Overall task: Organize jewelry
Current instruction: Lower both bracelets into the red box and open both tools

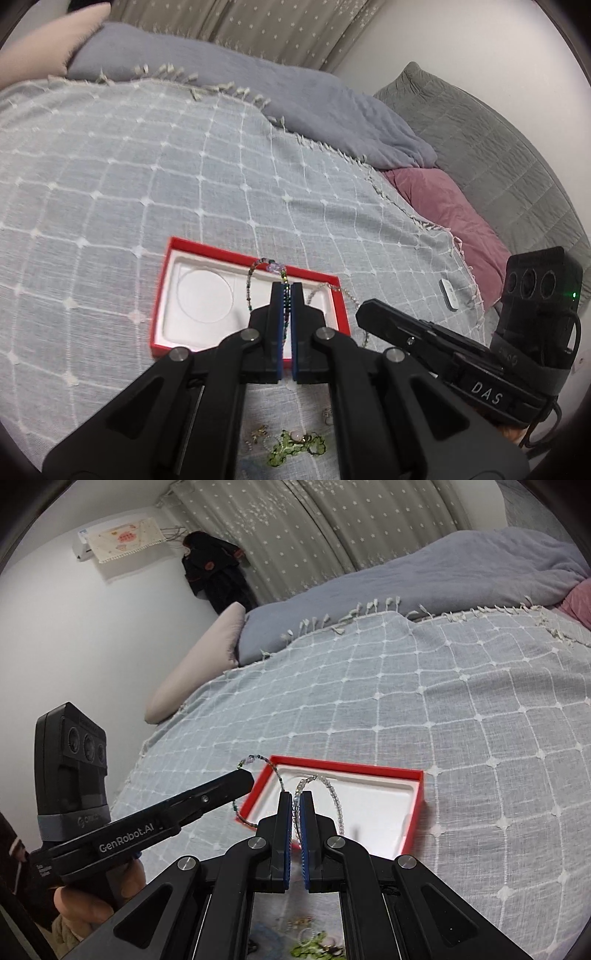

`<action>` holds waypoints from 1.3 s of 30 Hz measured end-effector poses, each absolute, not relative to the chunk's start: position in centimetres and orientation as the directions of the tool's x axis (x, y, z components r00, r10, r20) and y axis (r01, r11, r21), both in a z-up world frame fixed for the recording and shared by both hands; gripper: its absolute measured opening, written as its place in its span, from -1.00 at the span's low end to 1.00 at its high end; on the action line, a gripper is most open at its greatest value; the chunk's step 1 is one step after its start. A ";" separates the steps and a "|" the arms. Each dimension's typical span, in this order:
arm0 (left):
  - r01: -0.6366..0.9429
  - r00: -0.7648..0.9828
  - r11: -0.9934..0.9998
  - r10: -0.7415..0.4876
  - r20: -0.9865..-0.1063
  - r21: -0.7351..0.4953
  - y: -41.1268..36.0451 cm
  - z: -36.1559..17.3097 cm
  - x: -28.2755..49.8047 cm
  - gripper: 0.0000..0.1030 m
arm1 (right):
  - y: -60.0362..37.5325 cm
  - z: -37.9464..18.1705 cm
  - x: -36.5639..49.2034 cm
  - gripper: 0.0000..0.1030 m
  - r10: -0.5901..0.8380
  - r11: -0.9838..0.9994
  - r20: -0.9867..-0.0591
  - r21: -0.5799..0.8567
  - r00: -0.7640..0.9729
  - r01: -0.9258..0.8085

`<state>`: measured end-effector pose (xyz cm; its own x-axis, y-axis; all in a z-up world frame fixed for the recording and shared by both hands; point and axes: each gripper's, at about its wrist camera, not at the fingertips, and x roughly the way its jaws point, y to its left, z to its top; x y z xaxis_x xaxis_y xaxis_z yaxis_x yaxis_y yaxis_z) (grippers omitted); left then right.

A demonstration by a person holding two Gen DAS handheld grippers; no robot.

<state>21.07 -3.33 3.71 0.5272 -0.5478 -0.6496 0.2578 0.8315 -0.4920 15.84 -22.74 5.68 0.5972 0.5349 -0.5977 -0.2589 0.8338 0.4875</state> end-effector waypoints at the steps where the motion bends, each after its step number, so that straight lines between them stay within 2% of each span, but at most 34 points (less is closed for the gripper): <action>1: 0.254 0.520 0.827 -0.554 -0.650 -0.502 -3.3 3.3 21.4 -0.93 | -22.9 5.3 16.1 -0.92 0.534 0.834 -0.600 0.489 0.596 -0.255; 5: 0.240 0.501 0.801 -0.586 -0.636 -0.549 -3.0 2.1 22.4 -0.93 | -23.0 4.7 16.8 -0.92 0.546 0.825 -0.590 0.502 0.595 -0.260; 18: 0.189 0.484 0.850 -0.517 -0.706 -0.493 -1.4 -0.3 23.3 -0.93 | -24.2 2.1 18.5 -0.88 0.524 0.828 -0.621 0.531 0.582 -0.179; 24: 0.168 0.478 0.871 -0.481 -0.735 -0.462 -0.7 -0.9 23.1 -0.88 | -24.7 0.9 19.0 -0.88 0.448 0.876 -0.684 0.466 0.575 -0.127; 29: 0.159 0.467 0.871 -0.481 -0.742 -0.464 -0.3 -1.4 22.5 -0.88 | -24.9 0.7 18.9 -0.78 0.423 0.890 -0.701 0.440 0.574 -0.118; 39: 0.159 0.470 0.864 -0.491 -0.733 -0.477 0.2 -0.5 20.4 -0.87 | -24.8 0.8 18.2 -0.77 0.389 0.911 -0.715 0.392 0.581 -0.128</action>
